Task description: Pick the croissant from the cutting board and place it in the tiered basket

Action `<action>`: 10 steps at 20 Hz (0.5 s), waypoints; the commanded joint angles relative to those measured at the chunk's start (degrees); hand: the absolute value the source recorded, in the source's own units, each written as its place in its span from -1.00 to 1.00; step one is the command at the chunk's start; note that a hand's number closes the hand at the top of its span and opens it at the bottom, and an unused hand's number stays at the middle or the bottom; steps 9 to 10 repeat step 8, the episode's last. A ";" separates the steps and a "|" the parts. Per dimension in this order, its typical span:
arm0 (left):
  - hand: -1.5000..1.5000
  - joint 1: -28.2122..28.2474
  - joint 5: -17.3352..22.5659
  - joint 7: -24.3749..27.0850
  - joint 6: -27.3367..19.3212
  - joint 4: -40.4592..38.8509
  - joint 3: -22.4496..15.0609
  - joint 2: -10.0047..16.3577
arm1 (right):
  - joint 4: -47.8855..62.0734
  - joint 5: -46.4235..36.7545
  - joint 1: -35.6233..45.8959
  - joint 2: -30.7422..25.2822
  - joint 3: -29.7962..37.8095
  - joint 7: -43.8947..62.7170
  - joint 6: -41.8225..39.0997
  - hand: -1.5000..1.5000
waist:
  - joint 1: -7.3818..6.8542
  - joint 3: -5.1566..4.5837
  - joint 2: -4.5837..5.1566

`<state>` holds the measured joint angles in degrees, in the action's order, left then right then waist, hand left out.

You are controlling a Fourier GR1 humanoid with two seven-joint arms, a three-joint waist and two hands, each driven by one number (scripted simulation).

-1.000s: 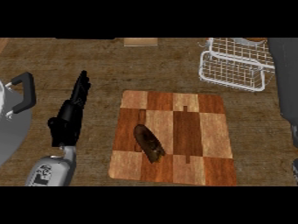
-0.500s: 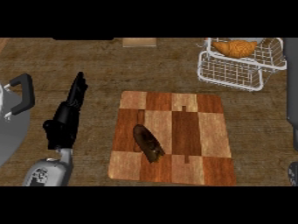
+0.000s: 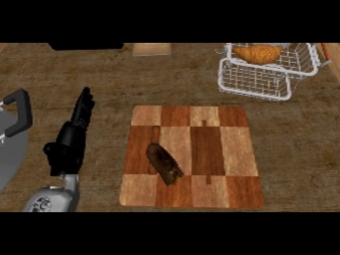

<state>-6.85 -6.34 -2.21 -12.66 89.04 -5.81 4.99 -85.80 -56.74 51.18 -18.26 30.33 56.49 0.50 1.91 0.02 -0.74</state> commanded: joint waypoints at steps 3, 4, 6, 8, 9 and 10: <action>0.00 2.96 -0.81 0.71 -1.83 0.94 0.50 -0.45 | -22.03 12.13 -15.75 0.45 8.14 -1.05 -7.94 -1.00 | 2.37 0.10 -0.57; 0.00 0.40 0.21 -1.46 0.04 1.60 1.54 1.29 | -25.96 13.19 -18.32 0.85 9.38 0.23 -8.97 -1.00 | 1.65 0.06 -0.28; 0.00 1.43 -0.84 0.38 -1.31 0.35 0.80 -0.03 | -33.38 17.13 -25.04 3.16 11.84 -0.37 -11.31 -1.00 | 2.10 0.05 -0.27; 0.00 1.86 -0.40 -0.30 -0.53 2.09 0.18 -0.09 | -38.26 24.11 -29.50 3.16 16.12 -1.33 -14.80 -1.00 | 1.26 0.06 -0.13; 0.00 1.86 -0.40 -0.30 -0.53 2.09 0.18 -0.09 | -38.26 24.11 -29.50 3.16 16.12 -1.33 -14.80 -1.00 | 1.26 0.06 -0.13; 0.00 1.86 -0.40 -0.30 -0.53 2.09 0.18 -0.09 | -38.26 24.11 -29.50 3.16 16.12 -1.33 -14.80 -1.00 | 1.26 0.06 -0.13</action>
